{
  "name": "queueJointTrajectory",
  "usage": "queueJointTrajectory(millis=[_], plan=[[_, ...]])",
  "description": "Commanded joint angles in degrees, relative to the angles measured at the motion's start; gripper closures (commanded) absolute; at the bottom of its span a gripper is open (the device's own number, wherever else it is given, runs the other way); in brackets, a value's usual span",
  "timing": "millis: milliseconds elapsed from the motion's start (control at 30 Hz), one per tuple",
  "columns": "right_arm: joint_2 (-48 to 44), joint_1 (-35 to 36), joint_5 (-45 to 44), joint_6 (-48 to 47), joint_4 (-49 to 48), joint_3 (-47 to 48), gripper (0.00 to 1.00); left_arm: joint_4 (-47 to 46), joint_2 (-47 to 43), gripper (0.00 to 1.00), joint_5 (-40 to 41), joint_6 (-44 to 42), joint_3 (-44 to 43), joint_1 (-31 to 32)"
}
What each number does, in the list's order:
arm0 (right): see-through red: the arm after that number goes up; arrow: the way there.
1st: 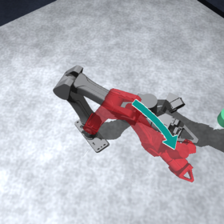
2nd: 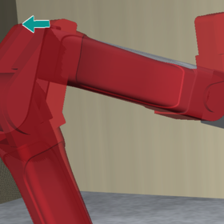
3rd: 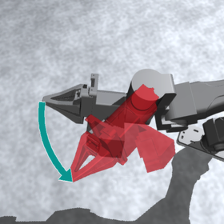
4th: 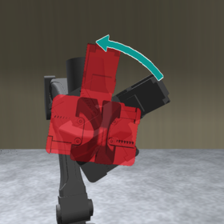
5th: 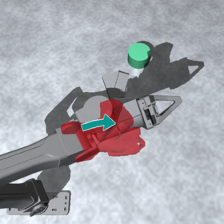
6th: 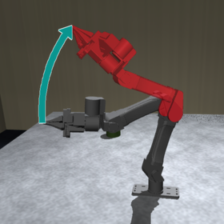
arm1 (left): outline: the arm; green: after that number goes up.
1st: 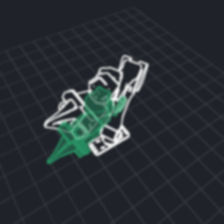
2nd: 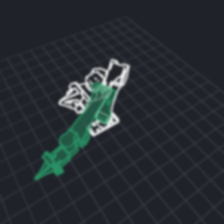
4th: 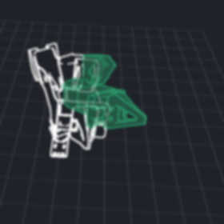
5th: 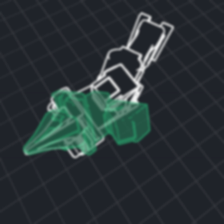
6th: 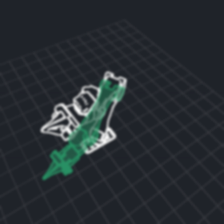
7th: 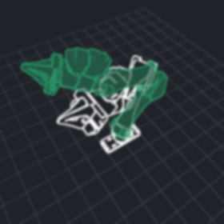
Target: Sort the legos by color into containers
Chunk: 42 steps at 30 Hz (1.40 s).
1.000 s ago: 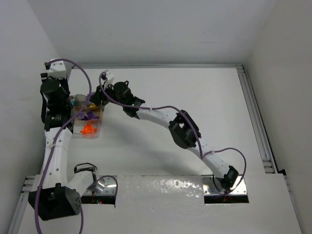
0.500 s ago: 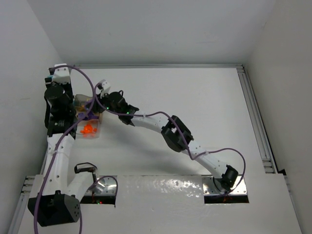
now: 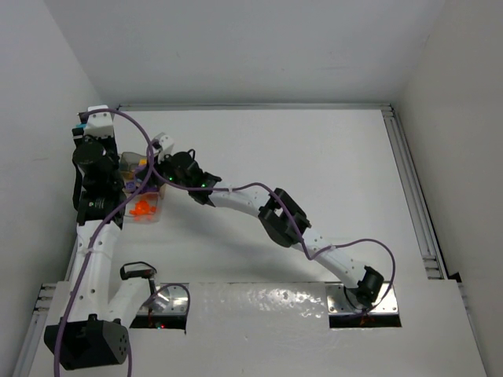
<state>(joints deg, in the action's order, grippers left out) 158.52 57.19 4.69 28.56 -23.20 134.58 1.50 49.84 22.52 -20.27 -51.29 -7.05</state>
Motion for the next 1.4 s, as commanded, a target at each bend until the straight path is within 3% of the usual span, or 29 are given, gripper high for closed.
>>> queueJointTrajectory(millis=[0, 200, 333, 733, 800, 867, 1000, 1100, 1200, 1267, 1367], plan=[[-0.5, -0.1, 0.1, -1.2, -1.1, 0.6, 0.84, -1.8, -1.2, 1.0, 0.9, 0.6, 0.0, 0.7], [-0.5, -0.1, 2.5, -1.3, -0.9, 0.3, 0.56, -1.6, -1.3, 1.0, 0.9, 1.4, 0.0, 0.7], [-0.8, -0.1, 1.7, -1.5, -1.2, 0.4, 0.46, -1.6, -1.4, 1.0, 0.7, 1.5, 0.0, 0.7], [-3.6, -0.7, -0.1, -3.2, -4.0, 3.1, 0.35, 0.6, -1.2, 1.0, -1.1, 2.7, -0.4, 0.5], [-6.2, -1.1, -0.4, -4.9, -4.0, 0.8, 0.3, 0.8, -1.0, 1.0, -4.3, 3.0, -1.1, 0.5], [-13.7, -1.7, -0.6, -9.4, -3.9, -8.2, 0.21, 1.0, -0.7, 1.0, -7.7, 3.4, -1.7, 0.5], [-28.3, -3.6, -0.3, -16.3, 1.2, -25.4, 0.02, 0.0, 1.0, 1.0, -25.6, 2.3, -2.8, -0.2], [-42.6, -9.7, 14.8, -14.7, -4.1, -49.1, 0.01, -2.9, 2.1, 1.0, -39.0, 2.3, -1.9, -0.8], [-55.3, -15.2, 20.8, -14.1, -1.2, -60.7, 0.02, -3.7, 2.7, 1.0, -53.5, -2.4, -0.7, -1.1], [-61.3, -17.0, 20.7, -16.0, 9.8, -61.5, 0.09, -2.3, 2.7, 1.0, -65.4, -6.9, 0.4, -1.4], [-62.9, -17.2, 15.1, -20.7, 28.8, -54.0, 0.17, 2.7, 3.3, 1.0, -80.0, -18.1, 1.2, -1.5]])
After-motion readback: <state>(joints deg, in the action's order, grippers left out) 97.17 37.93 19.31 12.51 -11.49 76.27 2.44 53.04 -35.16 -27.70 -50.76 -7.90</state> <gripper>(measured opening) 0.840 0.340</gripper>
